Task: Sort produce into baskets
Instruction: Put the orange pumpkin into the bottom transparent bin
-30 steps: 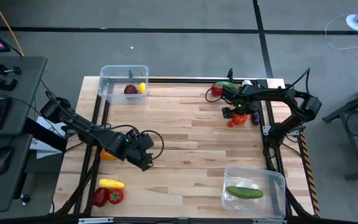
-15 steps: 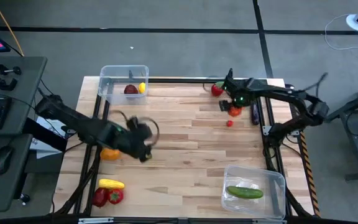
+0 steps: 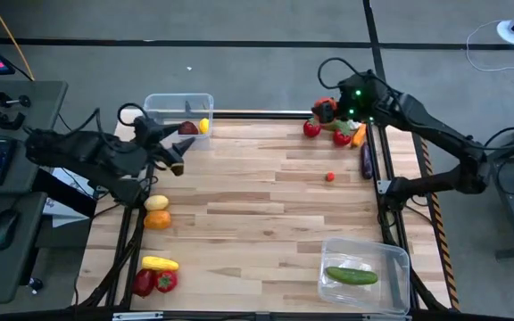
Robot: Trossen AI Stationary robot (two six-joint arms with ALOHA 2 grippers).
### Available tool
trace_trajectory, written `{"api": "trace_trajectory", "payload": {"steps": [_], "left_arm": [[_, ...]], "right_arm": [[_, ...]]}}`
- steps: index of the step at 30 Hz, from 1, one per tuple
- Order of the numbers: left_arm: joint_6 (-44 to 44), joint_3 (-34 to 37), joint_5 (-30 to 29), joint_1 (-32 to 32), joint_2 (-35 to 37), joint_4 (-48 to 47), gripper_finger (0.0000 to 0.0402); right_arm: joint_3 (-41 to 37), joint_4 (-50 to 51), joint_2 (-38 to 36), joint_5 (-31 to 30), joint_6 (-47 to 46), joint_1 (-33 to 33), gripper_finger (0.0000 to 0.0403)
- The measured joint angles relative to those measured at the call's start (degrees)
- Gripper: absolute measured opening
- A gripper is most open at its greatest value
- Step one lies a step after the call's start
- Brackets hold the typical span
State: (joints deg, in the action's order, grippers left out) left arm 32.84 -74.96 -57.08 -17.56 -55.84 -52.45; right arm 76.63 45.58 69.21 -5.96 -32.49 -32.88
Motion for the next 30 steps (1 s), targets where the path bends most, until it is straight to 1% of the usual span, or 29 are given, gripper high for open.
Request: {"api": "trace_trajectory", "payload": {"steps": [5,8,10,12,15,17,20,24,27,30], "left_arm": [[1.67,3.23,-0.07,0.0,1.19,-0.05,0.0262],[4.13,5.95,-0.07,-0.01,1.01,-0.1,0.0262],[6.39,7.94,-0.04,-0.02,0.72,0.02,0.0262],[9.11,9.96,0.61,-0.02,0.67,-0.08,0.0262],[12.77,12.49,1.88,-0.02,0.72,0.12,0.0262],[14.61,13.94,2.11,-0.02,0.7,0.01,0.0262],[14.8,14.86,2.13,-0.02,0.71,0.11,0.0262],[12.36,15.04,2.35,0.96,0.74,0.11,0.0262],[10.4,15.04,2.45,2.2,0.89,0.13,0.0262],[9.06,15.04,2.59,3.41,0.85,0.16,0.0262]], "right_arm": [[0.16,-0.57,0.06,0.39,0.0,1.89,0.0324],[0.16,-0.57,0.17,2.82,0.56,2.9,0.0325],[0.16,-0.49,0.2,6.47,0.85,4.14,0.0325],[0.16,0.24,0.17,11.8,0.82,6.25,0.0325],[0.16,4.04,0.2,19.71,-1.03,11.47,0.0325],[0.16,7.55,0.2,23.77,-2.89,16.76,0.0325],[0.16,13.42,0.2,26.26,-8.73,26.72,0.0325],[0.16,17.63,0.22,26.38,-20.71,41.76,0.0325],[0.16,16.88,0.82,26.0,-31.85,52.09,0.0325],[0.16,15.92,2.56,23.52,-42.09,60.64,0.0325]]}}
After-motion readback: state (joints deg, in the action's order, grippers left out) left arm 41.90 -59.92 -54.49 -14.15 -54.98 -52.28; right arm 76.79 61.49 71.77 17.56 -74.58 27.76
